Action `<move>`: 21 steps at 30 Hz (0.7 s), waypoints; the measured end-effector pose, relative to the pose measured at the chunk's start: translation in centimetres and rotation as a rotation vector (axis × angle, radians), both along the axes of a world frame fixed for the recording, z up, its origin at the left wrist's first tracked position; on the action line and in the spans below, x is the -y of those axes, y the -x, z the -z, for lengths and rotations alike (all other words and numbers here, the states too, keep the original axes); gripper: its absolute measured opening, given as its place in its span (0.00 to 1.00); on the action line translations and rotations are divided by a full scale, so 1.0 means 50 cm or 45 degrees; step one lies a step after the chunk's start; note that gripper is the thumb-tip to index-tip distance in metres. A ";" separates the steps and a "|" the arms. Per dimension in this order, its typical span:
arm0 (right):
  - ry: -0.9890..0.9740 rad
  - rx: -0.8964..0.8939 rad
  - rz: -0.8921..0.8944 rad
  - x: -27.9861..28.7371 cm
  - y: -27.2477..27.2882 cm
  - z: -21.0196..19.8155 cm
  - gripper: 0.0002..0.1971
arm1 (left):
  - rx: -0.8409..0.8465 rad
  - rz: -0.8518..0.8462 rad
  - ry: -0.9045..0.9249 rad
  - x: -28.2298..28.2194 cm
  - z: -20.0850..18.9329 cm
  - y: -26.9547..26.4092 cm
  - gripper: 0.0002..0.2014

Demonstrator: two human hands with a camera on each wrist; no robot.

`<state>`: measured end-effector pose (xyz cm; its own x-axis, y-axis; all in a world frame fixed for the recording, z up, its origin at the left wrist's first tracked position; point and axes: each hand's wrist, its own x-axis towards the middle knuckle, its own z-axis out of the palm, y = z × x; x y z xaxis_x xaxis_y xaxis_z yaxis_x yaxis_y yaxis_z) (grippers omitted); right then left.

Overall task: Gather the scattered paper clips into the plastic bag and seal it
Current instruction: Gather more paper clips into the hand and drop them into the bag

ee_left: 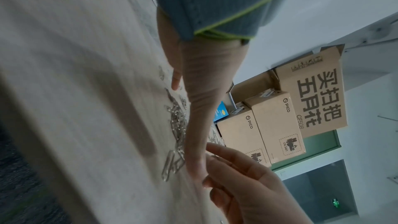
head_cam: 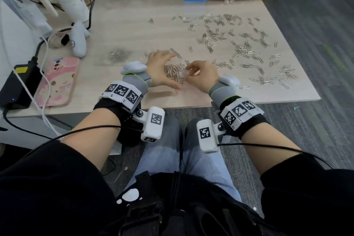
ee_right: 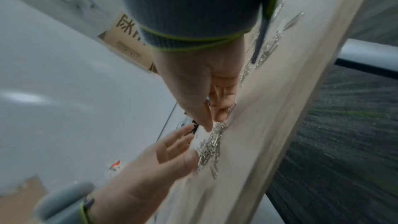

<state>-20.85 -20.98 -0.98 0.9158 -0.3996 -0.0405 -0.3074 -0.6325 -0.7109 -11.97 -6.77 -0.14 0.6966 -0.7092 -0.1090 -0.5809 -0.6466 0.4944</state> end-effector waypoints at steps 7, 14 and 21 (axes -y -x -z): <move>-0.723 0.141 0.361 0.033 -0.012 0.014 0.15 | 0.002 0.072 -0.400 0.026 0.018 -0.016 0.66; -1.566 0.293 0.410 0.029 -0.016 0.006 0.12 | -0.002 -0.021 0.026 0.053 0.030 -0.031 0.32; -1.818 0.236 0.439 0.043 -0.029 0.013 0.11 | 0.016 -0.054 0.123 0.076 0.028 -0.032 0.11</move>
<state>-19.42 -23.11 -1.65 0.8221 -0.3169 -0.4730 -0.1313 0.7028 -0.6991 -10.35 -10.57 -1.52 0.7272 -0.6856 -0.0328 -0.5602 -0.6204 0.5488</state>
